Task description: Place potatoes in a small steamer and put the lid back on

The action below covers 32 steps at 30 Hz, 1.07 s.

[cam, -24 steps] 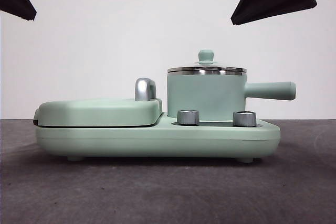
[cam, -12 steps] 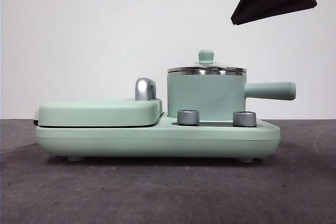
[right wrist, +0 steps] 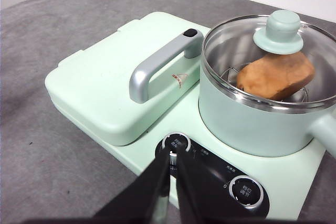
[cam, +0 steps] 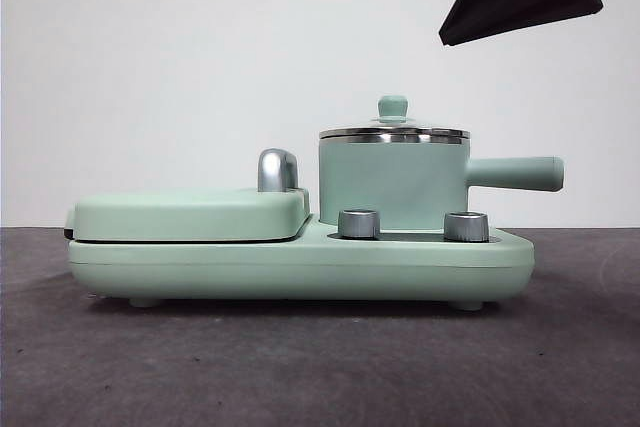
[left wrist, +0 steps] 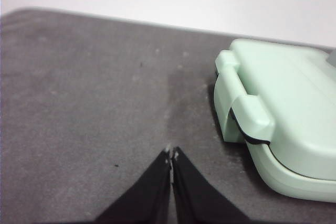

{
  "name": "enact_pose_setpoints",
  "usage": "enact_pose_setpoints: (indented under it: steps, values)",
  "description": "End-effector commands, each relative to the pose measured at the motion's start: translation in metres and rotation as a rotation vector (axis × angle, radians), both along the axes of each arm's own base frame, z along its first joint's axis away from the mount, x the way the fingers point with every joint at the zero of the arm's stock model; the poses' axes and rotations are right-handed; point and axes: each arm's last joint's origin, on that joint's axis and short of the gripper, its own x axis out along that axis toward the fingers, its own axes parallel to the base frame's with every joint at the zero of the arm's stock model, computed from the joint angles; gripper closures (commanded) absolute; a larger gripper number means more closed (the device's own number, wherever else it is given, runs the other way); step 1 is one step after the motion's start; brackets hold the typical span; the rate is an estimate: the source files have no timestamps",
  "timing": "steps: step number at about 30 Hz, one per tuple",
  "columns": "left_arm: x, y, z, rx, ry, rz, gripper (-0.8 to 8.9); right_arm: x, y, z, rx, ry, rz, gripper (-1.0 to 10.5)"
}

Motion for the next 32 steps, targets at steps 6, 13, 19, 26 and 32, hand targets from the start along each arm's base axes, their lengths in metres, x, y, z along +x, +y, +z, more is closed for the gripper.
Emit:
enact_pose_setpoints:
  steps: [6, 13, 19, 26, 32]
  values:
    - [0.001, 0.000, -0.007, -0.026, 0.020, -0.002, 8.08, 0.000, 0.002, 0.005, 0.011, -0.017, 0.010, 9.3]
    - [0.001, 0.000, -0.007, -0.026, 0.021, -0.002, 8.08, 0.000, 0.002, 0.005, 0.011, -0.017, 0.010, 9.3]
    - [0.001, 0.000, -0.007, -0.026, 0.021, -0.002, 8.08, -0.001, 0.002, 0.006, 0.012, -0.022, 0.011, 9.3]
    - [0.001, 0.000, -0.007, -0.026, 0.021, -0.002, 8.08, -0.001, -0.038, 0.005, -0.068, -0.154, -0.141, 9.3]
    - [0.001, 0.000, -0.007, -0.026, 0.021, -0.002, 8.08, -0.012, -0.095, -0.032, -0.056, -0.158, -0.409, 9.3]
